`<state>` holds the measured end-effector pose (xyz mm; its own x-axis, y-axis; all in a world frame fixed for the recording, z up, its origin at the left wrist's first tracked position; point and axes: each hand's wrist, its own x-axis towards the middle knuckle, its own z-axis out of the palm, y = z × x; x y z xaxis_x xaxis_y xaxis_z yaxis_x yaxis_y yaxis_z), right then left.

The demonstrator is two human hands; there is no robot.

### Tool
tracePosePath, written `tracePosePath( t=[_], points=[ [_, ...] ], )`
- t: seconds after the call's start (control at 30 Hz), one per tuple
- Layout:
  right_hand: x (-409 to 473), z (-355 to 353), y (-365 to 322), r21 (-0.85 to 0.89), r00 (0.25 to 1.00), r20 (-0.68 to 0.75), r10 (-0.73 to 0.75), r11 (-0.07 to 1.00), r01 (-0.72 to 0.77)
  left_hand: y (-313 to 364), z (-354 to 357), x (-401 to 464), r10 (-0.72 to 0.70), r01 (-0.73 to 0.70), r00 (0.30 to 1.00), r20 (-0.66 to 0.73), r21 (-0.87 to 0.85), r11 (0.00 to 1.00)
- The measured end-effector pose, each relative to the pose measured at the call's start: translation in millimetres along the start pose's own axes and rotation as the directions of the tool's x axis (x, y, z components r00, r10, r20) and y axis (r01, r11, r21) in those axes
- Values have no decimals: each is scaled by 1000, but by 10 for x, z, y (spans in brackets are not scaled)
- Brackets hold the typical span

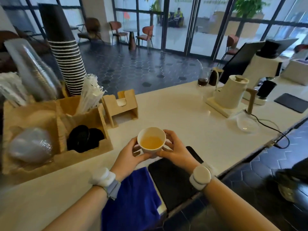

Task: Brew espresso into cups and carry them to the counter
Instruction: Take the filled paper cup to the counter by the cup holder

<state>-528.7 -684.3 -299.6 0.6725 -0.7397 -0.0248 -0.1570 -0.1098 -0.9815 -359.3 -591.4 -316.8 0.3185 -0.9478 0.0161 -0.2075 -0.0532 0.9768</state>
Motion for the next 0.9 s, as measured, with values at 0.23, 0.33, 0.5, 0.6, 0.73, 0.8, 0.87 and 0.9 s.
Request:
tracePosePath(
  t=[0.23, 0.33, 0.5, 0.6, 0.73, 0.8, 0.87, 0.9],
  points=[
    [841, -144, 71, -21, 981, 195, -5, 1000, 9, -106, -30, 439, -70, 76, 980, -185, 22, 997],
    [1130, -143, 43, -17, 968, 251, -18, 1000, 23, -169, -70, 594, -87, 92, 962, -257, 7, 996],
    [1523, -79, 73, -18, 931, 364, -24, 999, 32, -268, -139, 793, -161, 176, 905, -393, 1, 984],
    [1662, -60, 107, -22, 911, 412, -26, 999, 38, -309, -140, 868, -190, 208, 885, -425, -4, 978],
    [1757, -55, 173, -20, 900, 437, -6, 1000, 16, -353, -135, 929, -195, 247, 877, -440, 63, 967],
    [1799, -63, 200, -27, 896, 444, -2, 1000, 16, -367, -129, 957, -204, 261, 870, -449, 69, 963],
    [1822, -64, 218, -39, 898, 440, 1, 999, 18, -374, -124, 980, -216, 277, 871, -442, 77, 958],
    [1840, -65, 226, -44, 898, 441, 2, 999, 20, -376, -120, 993, -220, 285, 869, -443, 85, 955]
  ],
)
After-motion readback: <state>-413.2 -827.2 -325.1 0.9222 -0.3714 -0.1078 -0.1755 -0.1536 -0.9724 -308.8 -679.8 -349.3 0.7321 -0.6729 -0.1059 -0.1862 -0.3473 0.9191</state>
